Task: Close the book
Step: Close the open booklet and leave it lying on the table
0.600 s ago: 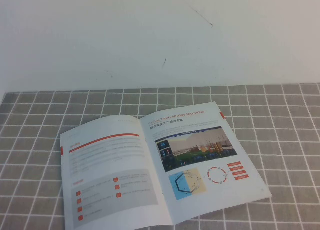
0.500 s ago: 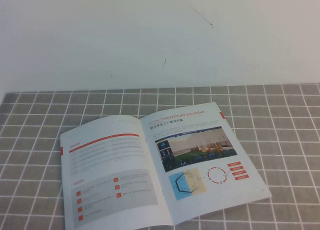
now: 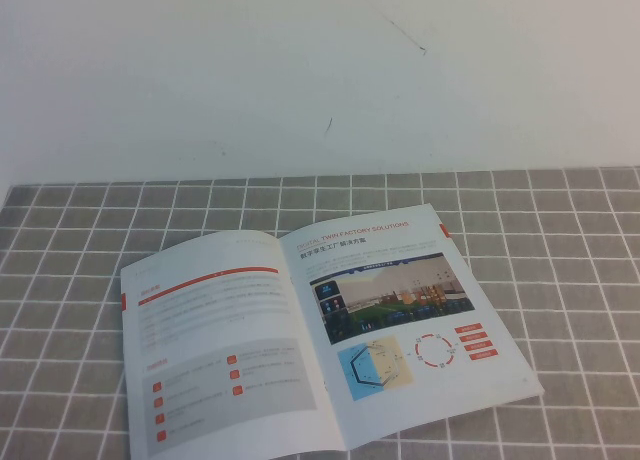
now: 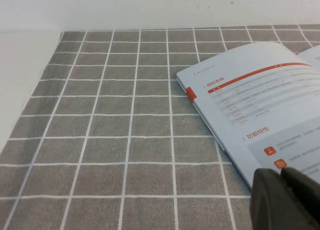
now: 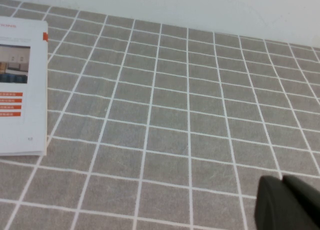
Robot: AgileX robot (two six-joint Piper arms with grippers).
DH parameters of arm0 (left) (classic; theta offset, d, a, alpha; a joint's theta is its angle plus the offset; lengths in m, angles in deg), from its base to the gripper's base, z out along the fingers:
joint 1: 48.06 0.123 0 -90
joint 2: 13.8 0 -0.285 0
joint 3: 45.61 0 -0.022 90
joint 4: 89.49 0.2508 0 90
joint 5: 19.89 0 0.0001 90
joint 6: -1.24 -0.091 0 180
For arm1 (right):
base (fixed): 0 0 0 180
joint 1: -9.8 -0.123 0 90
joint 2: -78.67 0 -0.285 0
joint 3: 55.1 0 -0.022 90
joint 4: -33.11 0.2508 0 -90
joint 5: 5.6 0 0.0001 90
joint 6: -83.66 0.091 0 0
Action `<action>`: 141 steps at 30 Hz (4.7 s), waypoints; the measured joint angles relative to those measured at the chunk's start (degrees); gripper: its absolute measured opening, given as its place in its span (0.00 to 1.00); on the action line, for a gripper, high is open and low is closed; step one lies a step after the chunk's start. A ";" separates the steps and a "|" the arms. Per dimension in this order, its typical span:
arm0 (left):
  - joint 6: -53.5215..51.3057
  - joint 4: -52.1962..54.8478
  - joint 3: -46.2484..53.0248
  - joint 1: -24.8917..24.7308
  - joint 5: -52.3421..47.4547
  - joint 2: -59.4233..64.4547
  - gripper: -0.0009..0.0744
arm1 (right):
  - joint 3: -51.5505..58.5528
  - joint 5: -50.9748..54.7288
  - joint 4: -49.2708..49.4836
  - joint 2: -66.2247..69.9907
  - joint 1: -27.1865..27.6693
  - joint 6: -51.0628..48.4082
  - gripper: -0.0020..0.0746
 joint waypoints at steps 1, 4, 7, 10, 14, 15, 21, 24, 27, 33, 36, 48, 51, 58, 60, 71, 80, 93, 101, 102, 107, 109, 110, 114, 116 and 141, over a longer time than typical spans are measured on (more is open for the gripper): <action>0.00 0.00 0.00 0.00 0.00 0.00 0.01 | 0.00 0.00 0.00 0.00 0.00 0.00 0.02; 0.00 0.00 0.00 0.00 0.00 0.00 0.01 | 0.00 0.00 0.00 0.00 0.00 0.00 0.02; 0.00 0.00 0.00 0.00 0.00 0.00 0.01 | 0.00 0.00 0.00 0.00 0.00 0.00 0.02; 0.00 0.00 0.00 0.00 0.00 0.00 0.01 | 0.00 0.00 0.00 0.00 0.00 0.00 0.02; -0.19 0.00 0.00 0.00 0.00 0.00 0.01 | 0.00 0.00 0.00 0.00 0.00 0.00 0.02; -0.19 0.00 0.00 0.00 0.00 0.00 0.01 | 0.00 0.00 0.00 0.00 0.00 0.00 0.02; -0.19 0.00 0.00 0.00 0.00 0.00 0.01 | 0.00 0.00 0.00 0.00 0.00 0.00 0.02; -0.19 0.00 0.00 0.00 0.00 0.00 0.01 | 0.00 0.00 0.00 0.00 0.00 0.00 0.02; -0.19 0.00 0.00 0.00 0.00 0.00 0.01 | 0.00 0.00 0.00 0.00 0.00 0.00 0.02; -0.19 0.00 0.00 0.00 0.00 0.00 0.01 | 0.00 0.00 0.00 0.00 0.00 0.00 0.02; -0.19 0.00 0.00 0.00 0.00 0.00 0.01 | 0.00 0.00 0.00 0.00 0.00 0.00 0.02; -0.19 0.00 0.24 0.00 18.70 0.00 0.01 | 0.61 -18.14 0.00 0.00 0.00 0.00 0.02; -0.19 0.00 0.24 0.00 29.02 0.00 0.01 | 0.61 -29.60 0.00 0.00 0.00 0.00 0.02; -0.19 0.00 0.24 0.00 44.99 0.00 0.01 | 0.61 -49.62 0.00 0.00 0.00 0.00 0.02; -0.19 0.00 0.24 0.00 46.23 0.00 0.01 | 0.61 -52.97 0.13 0.00 0.00 0.00 0.02; 3.20 0.00 -0.40 0.00 47.05 0.00 0.01 | -3.34 -48.41 0.44 0.00 0.00 0.35 0.02; 3.20 5.47 -20.83 0.00 15.17 6.44 0.01 | -28.92 -14.14 -11.92 9.85 0.00 13.48 0.02; 1.23 -4.65 -33.44 0.00 -3.79 32.82 0.01 | -49.66 16.61 26.53 44.84 0.00 -24.62 0.02; -9.75 -15.27 -37.64 0.00 -16.77 51.11 0.01 | -51.57 23.35 49.28 68.36 -0.45 -52.50 0.02; -12.00 -17.13 -37.76 0.00 -17.50 53.63 0.01 | -51.89 23.22 49.94 71.32 -1.03 -53.94 0.02; -19.60 -25.17 -38.03 0.00 -18.35 64.12 0.01 | -53.13 19.38 50.35 83.15 -6.69 -56.01 0.02; -20.40 -26.07 -38.03 0.00 -16.54 66.66 0.01 | -53.35 16.55 50.26 86.51 -9.82 -56.12 0.02; -20.37 -26.19 -38.03 0.00 -14.86 67.67 0.01 | -53.35 14.70 50.26 88.19 -11.51 -56.26 0.02; -20.37 -26.27 -38.11 0.00 -9.11 70.45 0.01 | -53.59 8.42 50.23 94.79 -16.55 -56.53 0.02; -20.37 -26.27 -38.11 0.00 -7.80 71.90 0.01 | -53.59 6.88 50.23 97.60 -17.33 -56.62 0.02; -20.37 -22.87 -38.44 0.00 1.54 90.46 0.01 | -54.51 4.51 50.24 109.85 -17.59 -56.62 0.02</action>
